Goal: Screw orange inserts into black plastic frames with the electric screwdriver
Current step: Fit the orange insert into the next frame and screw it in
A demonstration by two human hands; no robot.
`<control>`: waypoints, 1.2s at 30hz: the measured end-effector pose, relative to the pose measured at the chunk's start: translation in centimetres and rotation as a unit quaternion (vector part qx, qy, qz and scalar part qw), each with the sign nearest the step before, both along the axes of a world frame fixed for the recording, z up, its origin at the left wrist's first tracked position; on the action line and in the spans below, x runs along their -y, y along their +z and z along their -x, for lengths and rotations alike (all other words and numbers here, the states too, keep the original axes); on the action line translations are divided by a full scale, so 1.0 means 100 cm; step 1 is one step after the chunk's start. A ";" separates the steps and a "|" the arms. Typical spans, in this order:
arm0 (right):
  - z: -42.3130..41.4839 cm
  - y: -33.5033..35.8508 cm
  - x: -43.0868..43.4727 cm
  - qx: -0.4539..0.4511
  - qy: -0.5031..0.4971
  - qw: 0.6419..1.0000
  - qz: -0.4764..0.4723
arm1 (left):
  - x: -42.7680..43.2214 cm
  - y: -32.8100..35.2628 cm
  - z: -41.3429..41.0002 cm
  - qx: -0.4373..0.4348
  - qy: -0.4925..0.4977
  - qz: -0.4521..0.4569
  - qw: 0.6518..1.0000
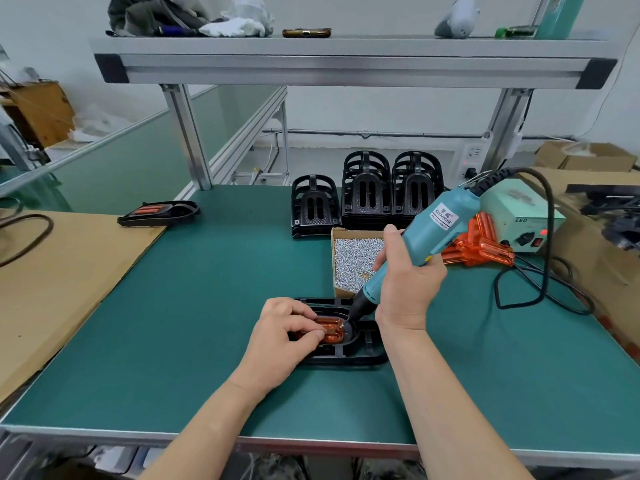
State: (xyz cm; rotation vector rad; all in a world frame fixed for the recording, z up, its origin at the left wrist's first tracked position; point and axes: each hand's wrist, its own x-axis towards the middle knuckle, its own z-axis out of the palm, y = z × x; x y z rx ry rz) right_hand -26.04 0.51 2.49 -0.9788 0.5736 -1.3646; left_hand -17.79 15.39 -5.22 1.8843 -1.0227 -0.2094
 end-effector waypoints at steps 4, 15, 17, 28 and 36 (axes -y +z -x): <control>-0.002 0.000 -0.003 -0.011 0.008 1.000 0.019 | 0.000 0.000 0.000 -0.001 0.001 0.004 1.000; -0.009 0.008 -0.008 -0.062 0.066 0.994 0.066 | 0.000 0.001 0.001 -0.014 0.002 0.002 1.000; -0.010 0.008 -0.008 -0.059 0.066 0.994 0.067 | 0.000 0.001 0.001 -0.011 0.001 0.002 1.000; -0.019 0.005 -0.008 -0.101 0.086 0.989 0.073 | 0.001 0.000 0.002 -0.009 0.002 0.001 1.000; -0.005 0.002 -0.006 -0.045 0.098 0.992 0.058 | 0.001 0.001 0.001 -0.007 0.004 -0.001 1.000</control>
